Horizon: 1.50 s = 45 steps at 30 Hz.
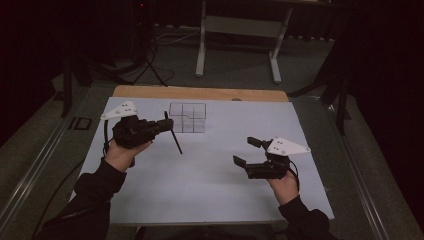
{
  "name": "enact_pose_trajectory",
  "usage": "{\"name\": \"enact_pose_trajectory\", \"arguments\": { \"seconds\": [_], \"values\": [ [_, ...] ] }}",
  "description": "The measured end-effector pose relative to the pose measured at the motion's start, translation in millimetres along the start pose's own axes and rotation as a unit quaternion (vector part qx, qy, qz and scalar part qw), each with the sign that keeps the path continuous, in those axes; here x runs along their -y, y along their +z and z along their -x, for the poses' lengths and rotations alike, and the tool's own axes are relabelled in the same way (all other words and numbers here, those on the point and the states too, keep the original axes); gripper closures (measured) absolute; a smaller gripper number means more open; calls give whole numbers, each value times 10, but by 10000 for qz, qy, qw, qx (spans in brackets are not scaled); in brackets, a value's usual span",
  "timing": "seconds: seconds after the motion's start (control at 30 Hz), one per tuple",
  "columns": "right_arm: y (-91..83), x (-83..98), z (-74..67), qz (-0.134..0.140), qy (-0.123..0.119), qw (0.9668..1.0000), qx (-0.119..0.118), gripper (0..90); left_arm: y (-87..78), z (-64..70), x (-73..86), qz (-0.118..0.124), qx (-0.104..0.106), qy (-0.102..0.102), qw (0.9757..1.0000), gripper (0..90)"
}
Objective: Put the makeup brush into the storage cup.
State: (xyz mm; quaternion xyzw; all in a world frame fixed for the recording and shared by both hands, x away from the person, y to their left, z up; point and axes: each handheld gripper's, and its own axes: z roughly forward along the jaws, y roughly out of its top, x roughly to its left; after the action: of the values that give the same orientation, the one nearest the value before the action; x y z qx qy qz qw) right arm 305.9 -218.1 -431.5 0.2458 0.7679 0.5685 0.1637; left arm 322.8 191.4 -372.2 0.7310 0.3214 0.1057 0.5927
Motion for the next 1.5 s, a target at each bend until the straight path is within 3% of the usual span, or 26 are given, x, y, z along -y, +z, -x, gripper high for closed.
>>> {"name": "enact_pose_trajectory", "arguments": {
  "seconds": [0.23, 0.53, 1.07, 1.5],
  "values": [
    [-68, -7, 25, 181, -127, 9997, 109, 160, -109, -40, -159, -21, -135, 90, 9999, 866],
    [-140, -7, 48, 429, 48, 9989, 161, 143, -143, -132, -403, 5, -318, 174, 9993, 866],
    [-133, -4, 43, 388, 37, 9991, 153, 143, 107, -364, -795, 142, -709, 314, 9969, 866],
    [-134, 2, 51, 397, 81, 9991, 122, 142, 383, -645, -806, 204, -1213, 293, 9920, 865]
  ]
}}
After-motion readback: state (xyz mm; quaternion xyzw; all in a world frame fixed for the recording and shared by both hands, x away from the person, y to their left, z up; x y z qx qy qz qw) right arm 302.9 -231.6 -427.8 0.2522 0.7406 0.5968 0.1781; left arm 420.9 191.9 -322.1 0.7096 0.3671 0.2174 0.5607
